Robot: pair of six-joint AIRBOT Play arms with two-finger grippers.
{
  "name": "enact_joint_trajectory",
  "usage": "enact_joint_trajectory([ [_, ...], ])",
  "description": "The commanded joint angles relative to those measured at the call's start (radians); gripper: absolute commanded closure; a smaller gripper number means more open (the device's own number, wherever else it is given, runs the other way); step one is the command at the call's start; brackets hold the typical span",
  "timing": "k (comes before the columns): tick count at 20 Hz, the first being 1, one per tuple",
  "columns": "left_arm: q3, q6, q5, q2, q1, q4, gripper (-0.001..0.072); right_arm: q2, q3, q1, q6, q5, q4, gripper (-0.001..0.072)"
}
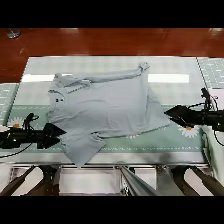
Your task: Fold the shirts.
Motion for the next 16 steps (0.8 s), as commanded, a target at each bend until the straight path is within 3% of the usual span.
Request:
enact_joint_trajectory([
  [1, 0.002, 0.037, 0.028, -0.011, -0.019, -0.014, 0.0676, 0.001, 0.003, -0.010, 0.010, -0.029, 0.001, 0.0091],
  [4, 0.029, 0.071, -0.002, -0.010, -0.019, -0.020, 0.0685, 0.001, 0.034, -0.137, 0.064, -0.041, -0.096, 0.0091],
  [8, 0.060, 0.078, -0.006, -0.010, -0.019, -0.021, 0.0685, -0.002, 0.031, -0.232, 0.256, 0.032, -0.385, 0.0092],
  [14, 0.069, 0.105, 0.016, -0.010, -0.020, -0.094, 0.0685, -0.105, 0.018, -0.232, 0.194, 0.037, -0.163, 0.0092],
  [16, 0.069, 0.105, 0.022, -0.010, -0.020, -0.103, 0.0685, -0.148, 0.018, -0.232, 0.189, 0.029, -0.151, 0.0092],
])
